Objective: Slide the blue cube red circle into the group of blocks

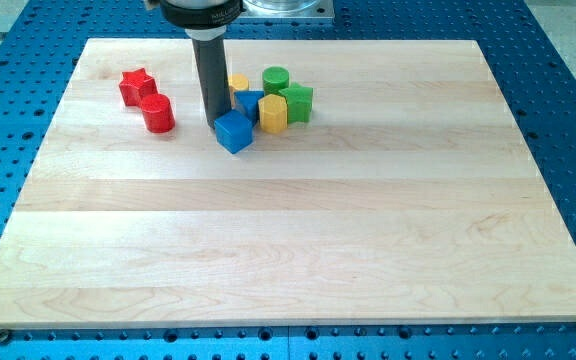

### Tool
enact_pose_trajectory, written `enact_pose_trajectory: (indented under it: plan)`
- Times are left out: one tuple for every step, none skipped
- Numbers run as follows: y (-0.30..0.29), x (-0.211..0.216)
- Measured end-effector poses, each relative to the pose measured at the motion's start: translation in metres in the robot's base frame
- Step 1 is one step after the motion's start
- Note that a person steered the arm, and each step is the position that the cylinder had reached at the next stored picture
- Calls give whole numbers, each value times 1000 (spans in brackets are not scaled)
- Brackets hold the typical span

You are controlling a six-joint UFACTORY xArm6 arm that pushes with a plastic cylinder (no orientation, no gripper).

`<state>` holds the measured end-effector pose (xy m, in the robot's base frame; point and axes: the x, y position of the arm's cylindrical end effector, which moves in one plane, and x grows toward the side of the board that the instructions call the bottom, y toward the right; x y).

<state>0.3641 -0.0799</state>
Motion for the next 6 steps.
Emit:
enact_pose_trajectory:
  plan:
    - [22,0]
    - [32,0]
    - [-1,5]
    - [0,45]
    - [16,77]
    - [25,56]
